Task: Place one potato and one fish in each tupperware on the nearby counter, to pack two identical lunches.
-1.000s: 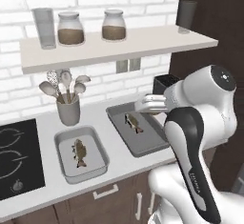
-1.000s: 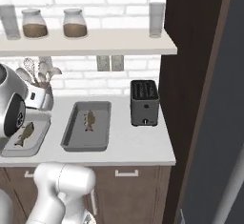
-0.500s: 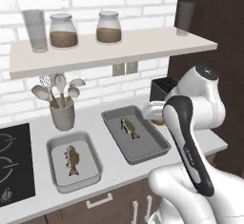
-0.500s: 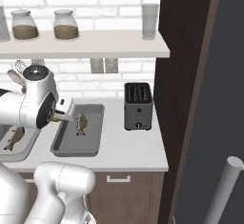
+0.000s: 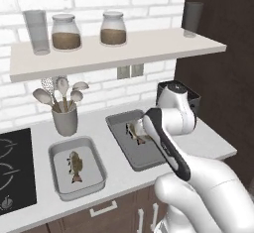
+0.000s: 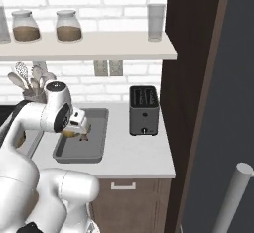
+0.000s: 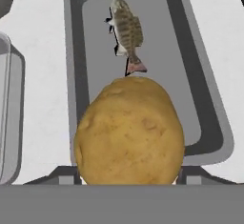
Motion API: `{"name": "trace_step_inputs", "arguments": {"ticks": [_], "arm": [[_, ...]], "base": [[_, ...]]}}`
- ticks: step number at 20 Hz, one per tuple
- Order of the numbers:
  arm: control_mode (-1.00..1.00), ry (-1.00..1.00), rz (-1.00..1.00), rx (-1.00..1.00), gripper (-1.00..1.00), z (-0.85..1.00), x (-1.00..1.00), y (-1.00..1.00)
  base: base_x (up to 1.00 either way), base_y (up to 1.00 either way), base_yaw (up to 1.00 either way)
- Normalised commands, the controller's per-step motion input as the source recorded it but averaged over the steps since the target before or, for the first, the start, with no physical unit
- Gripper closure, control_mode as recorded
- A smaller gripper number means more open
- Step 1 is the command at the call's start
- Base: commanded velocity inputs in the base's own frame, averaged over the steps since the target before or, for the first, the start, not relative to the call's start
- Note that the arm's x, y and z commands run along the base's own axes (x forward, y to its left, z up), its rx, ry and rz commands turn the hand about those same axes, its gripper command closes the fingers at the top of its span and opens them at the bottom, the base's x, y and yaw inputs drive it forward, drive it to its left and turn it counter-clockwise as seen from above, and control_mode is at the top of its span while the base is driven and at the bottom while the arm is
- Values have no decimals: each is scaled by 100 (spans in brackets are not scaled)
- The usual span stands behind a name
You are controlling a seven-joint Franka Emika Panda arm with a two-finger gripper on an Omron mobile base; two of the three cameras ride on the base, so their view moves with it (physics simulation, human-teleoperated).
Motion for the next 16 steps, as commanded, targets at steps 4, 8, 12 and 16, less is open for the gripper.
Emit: {"name": "trace_step_inputs", "arguments": {"ticks": [4,8,12,16], "arm": [[-100,1,0,-4,100,-100,47,40],[-100,1,0,-1,-100,-91,79,19],[-100,0,0,0,-100,-56,96,-10],[-100,4,-1,1,-100,-1,42,-2]], "base": [[0,0,0],[0,0,0],[0,0,0],[0,0,0]]}}
